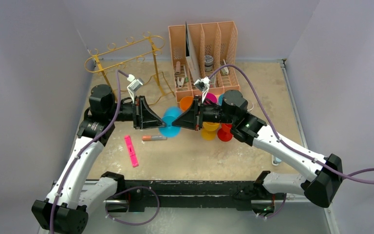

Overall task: Take the wine glass off the wine glass rack
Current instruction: Place the wine glass at the center of the board.

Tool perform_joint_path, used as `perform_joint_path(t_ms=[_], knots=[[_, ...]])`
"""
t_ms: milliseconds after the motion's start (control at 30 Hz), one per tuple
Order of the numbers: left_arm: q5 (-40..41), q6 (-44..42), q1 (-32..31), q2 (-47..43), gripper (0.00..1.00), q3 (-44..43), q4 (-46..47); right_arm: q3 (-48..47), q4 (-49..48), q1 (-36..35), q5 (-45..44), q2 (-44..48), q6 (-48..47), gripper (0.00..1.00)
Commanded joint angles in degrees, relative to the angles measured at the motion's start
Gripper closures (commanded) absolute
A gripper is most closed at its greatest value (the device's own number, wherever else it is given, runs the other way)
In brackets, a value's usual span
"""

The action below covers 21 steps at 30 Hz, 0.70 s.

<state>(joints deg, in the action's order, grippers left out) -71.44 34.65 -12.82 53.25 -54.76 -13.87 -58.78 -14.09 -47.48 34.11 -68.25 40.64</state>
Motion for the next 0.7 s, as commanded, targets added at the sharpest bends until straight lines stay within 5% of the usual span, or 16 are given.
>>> perform_joint_path(t_ms=[0, 300, 667], knots=[[1.4, -2.9, -0.3, -0.5, 0.99, -2.4, -0.9, -2.3, -4.4, -0.3, 2.6, 0.4, 0.7, 1.00], [3.6, -15.4, -0.3, -0.9, 0.39, -8.2, -16.7, -0.4, -6.6, -0.4, 0.4, 2.0, -0.1, 1.00], [1.2, -13.1, -0.4, -0.8, 0.51, -6.9, -18.0, 0.4, -10.3, -0.3, -2.2, 1.3, 0.9, 1.00]])
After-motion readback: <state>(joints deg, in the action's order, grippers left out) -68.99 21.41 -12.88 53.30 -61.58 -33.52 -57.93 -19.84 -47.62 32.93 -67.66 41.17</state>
